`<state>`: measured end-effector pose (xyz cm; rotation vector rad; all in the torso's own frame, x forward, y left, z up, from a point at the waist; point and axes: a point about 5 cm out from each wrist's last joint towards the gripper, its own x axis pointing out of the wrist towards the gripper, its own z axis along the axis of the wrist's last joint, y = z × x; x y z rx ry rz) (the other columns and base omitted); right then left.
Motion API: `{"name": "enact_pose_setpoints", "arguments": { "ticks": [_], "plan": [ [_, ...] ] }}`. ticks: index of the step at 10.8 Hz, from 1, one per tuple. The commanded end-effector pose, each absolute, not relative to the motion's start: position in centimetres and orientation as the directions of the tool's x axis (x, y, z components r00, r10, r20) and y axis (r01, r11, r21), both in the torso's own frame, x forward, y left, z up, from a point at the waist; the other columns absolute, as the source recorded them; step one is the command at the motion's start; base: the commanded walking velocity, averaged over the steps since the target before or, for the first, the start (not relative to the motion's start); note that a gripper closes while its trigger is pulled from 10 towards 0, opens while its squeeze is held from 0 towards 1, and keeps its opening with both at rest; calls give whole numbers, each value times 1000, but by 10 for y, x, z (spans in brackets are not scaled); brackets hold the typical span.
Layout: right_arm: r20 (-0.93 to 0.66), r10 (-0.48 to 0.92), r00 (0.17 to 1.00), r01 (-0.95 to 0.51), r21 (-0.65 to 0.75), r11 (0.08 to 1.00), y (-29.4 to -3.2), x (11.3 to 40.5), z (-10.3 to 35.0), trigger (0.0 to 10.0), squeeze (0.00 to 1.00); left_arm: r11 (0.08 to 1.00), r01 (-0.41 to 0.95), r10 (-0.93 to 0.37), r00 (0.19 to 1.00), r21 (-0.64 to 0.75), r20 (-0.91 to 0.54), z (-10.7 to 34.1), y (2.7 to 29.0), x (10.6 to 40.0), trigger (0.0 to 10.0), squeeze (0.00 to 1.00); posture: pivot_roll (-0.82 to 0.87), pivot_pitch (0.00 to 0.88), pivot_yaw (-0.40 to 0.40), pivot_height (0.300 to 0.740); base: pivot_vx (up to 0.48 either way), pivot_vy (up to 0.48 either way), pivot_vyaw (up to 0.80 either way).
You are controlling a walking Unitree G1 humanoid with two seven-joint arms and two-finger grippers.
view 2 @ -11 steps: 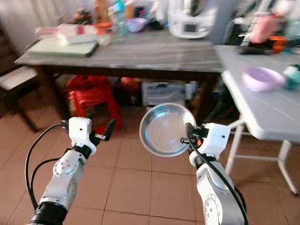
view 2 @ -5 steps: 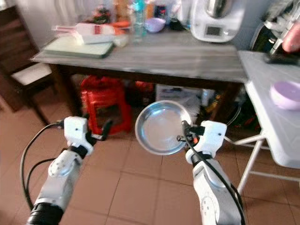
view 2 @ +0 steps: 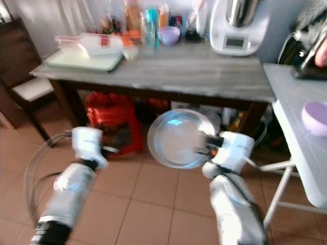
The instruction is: Setting the table
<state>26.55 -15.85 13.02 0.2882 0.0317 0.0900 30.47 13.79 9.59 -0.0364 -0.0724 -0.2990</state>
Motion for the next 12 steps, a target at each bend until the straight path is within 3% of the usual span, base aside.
{"name": "enact_pose_setpoints", "arguments": {
  "ticks": [1,12],
  "plan": [
    [-5,65,998,-61,276,959,-167,265,133,10000,0,946,321,-317,944,-35,86,98,127,305,10000,0,8,0,10,740,360,0,0],
    [-4,53,999,-50,273,961,-166,265,133,10000,0,943,331,-327,941,-39,84,98,125,305,10000,0,3,0,15,740,362,0,0]
  ]
}}
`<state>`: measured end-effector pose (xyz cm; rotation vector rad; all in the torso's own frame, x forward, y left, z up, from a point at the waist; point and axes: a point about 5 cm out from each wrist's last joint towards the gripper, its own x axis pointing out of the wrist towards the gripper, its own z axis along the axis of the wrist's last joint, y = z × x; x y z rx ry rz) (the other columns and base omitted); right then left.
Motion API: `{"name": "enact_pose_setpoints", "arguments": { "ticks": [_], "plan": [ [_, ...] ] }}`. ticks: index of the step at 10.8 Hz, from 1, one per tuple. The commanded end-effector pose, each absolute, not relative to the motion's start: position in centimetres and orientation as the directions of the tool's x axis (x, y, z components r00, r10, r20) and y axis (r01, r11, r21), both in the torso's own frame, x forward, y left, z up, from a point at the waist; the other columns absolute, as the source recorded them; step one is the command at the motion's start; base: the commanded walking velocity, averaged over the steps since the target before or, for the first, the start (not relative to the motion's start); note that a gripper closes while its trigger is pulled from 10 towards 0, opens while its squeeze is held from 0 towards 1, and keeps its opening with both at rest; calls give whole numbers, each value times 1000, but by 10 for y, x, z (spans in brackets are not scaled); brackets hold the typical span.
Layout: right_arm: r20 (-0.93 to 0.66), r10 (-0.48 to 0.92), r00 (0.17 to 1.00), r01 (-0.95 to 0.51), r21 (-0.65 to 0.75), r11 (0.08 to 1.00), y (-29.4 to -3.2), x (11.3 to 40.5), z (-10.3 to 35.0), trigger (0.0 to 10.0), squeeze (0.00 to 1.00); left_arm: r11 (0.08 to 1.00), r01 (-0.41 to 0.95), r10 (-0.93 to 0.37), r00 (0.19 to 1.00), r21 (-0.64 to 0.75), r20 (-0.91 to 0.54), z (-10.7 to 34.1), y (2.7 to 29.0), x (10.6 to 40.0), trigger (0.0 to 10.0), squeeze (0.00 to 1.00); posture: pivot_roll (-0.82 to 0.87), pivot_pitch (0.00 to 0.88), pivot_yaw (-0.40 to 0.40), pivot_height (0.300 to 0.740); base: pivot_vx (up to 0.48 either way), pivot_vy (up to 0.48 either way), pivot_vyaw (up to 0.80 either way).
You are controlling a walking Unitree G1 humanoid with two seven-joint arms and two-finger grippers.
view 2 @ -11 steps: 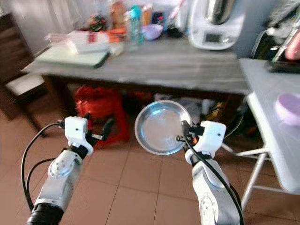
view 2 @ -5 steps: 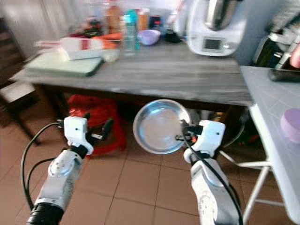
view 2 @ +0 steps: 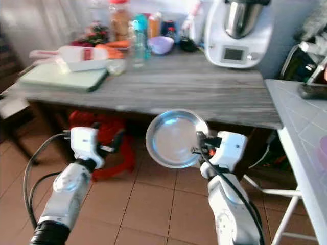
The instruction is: Setting the table
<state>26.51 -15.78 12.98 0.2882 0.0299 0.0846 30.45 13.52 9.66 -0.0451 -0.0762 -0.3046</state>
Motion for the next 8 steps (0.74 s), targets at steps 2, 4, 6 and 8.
{"name": "enact_pose_setpoints", "arguments": {
  "ticks": [2,4,6,8],
  "plan": [
    [-4,54,999,-51,273,961,-166,265,133,10000,0,943,331,-327,941,-38,84,98,125,305,10000,0,4,0,15,740,362,0,0],
    [0,56,998,-54,262,964,-165,266,134,10000,0,942,332,-328,941,-39,84,98,125,305,10000,0,4,0,15,740,360,0,0],
    [1,53,999,-51,259,964,-166,266,134,10000,0,942,333,-329,941,-38,83,98,124,305,10000,0,1,0,16,740,366,0,0],
    [1,51,999,-50,259,965,-167,266,134,10000,0,942,332,-328,941,-39,83,98,124,305,10000,0,2,0,15,740,360,0,0]
  ]
}}
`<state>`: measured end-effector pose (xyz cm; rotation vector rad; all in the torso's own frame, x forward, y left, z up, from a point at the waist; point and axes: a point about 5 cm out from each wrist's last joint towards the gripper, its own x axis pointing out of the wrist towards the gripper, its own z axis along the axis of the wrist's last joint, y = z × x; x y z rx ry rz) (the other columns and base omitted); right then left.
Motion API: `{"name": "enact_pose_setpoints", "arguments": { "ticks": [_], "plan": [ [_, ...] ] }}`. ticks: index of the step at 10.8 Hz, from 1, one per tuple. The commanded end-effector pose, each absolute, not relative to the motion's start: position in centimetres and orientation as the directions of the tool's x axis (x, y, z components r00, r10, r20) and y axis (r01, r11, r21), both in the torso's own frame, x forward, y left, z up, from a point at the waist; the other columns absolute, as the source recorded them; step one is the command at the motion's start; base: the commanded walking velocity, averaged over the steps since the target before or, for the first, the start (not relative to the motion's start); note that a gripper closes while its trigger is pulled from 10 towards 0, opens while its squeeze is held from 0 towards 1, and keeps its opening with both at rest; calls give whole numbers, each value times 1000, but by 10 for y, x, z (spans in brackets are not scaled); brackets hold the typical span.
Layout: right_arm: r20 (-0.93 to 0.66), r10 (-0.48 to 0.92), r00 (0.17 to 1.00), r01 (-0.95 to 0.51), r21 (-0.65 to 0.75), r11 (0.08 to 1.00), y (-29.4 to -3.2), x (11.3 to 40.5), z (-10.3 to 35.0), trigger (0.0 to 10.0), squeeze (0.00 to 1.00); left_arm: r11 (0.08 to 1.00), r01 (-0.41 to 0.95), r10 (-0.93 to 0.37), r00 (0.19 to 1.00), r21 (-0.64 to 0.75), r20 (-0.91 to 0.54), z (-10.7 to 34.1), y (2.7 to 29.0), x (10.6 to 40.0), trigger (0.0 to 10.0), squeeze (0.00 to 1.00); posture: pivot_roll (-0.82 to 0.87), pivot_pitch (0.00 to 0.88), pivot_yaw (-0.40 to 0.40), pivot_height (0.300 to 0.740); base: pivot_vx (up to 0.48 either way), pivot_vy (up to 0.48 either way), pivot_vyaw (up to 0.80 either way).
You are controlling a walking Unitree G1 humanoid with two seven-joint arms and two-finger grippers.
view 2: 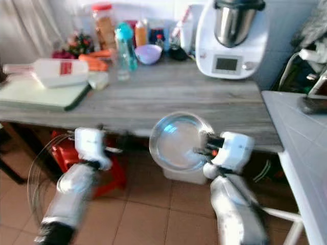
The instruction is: Setting the table
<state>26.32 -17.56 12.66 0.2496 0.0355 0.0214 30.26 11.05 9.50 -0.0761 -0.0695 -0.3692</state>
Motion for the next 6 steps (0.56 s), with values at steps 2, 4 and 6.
{"name": "enact_pose_setpoints", "arguments": {
  "ticks": [2,4,6],
  "plan": [
    [4,49,999,-49,260,964,-166,266,134,10000,0,942,332,-329,941,-38,83,98,124,305,10000,0,4,0,15,740,362,0,0],
    [5,44,999,-43,260,965,-168,267,134,10000,0,942,334,-330,940,-38,84,99,123,306,10000,0,4,0,15,740,358,0,0],
    [9,34,999,-35,256,966,-170,267,134,10000,0,941,337,-333,939,-38,83,99,123,306,10000,0,3,0,14,740,358,0,0]
  ]
}}
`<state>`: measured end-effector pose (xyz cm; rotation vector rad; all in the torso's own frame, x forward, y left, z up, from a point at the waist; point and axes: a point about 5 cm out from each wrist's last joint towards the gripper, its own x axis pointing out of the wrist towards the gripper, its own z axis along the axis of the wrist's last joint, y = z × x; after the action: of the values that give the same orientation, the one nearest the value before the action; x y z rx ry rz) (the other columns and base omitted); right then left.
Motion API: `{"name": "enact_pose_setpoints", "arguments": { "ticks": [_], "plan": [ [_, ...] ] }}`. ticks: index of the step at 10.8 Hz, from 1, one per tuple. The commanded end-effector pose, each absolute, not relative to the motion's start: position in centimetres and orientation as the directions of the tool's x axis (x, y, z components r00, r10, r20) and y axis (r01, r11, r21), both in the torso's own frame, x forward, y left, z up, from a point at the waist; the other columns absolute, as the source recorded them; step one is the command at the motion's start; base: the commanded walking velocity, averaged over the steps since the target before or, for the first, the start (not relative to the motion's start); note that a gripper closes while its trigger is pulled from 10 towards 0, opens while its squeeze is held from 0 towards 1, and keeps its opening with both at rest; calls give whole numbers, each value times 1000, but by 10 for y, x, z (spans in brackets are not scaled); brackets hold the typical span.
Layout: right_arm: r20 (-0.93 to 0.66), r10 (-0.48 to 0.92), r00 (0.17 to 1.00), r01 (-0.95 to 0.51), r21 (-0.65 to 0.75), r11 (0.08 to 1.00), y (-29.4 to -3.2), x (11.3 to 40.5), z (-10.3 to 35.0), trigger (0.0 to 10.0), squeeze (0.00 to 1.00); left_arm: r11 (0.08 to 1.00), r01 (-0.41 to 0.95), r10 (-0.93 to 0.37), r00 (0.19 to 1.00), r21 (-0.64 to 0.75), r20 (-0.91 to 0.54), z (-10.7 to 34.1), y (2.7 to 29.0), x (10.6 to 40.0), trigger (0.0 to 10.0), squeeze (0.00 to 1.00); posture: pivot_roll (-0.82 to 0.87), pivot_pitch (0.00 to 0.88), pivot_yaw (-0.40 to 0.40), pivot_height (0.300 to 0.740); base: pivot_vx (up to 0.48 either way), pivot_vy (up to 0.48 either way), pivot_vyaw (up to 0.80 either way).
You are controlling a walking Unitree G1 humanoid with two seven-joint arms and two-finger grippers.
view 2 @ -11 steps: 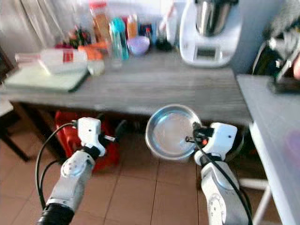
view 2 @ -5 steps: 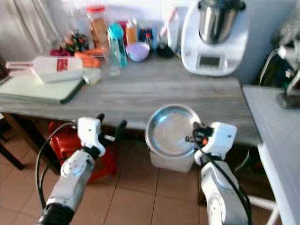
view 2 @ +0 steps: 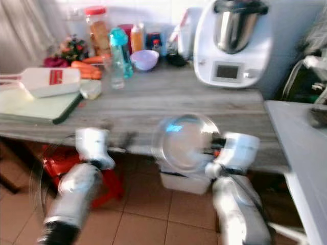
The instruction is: Setting the table
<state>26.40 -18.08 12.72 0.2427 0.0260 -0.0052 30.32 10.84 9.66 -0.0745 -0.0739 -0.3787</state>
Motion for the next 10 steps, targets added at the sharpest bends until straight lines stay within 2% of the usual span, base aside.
{"name": "enact_pose_setpoints", "arguments": {
  "ticks": [1,7,9,10],
  "plan": [
    [12,28,1000,-30,252,967,-171,268,135,10000,0,941,335,-331,940,-37,83,99,124,306,10000,0,5,0,14,740,356,0,0],
    [-3,0,1000,1,264,964,-176,263,129,10000,0,943,332,-329,941,-31,78,99,125,306,10000,0,2,0,21,740,331,0,0],
    [-21,-8,1000,13,263,965,-176,263,126,10000,0,939,343,-338,934,-26,114,102,123,304,10000,0,-1,0,23,740,0,0,0],
    [-30,-13,999,21,276,961,-175,262,124,10000,0,931,364,-364,925,23,108,102,127,302,10000,0,3,0,26,740,0,0,0]
  ]
}}
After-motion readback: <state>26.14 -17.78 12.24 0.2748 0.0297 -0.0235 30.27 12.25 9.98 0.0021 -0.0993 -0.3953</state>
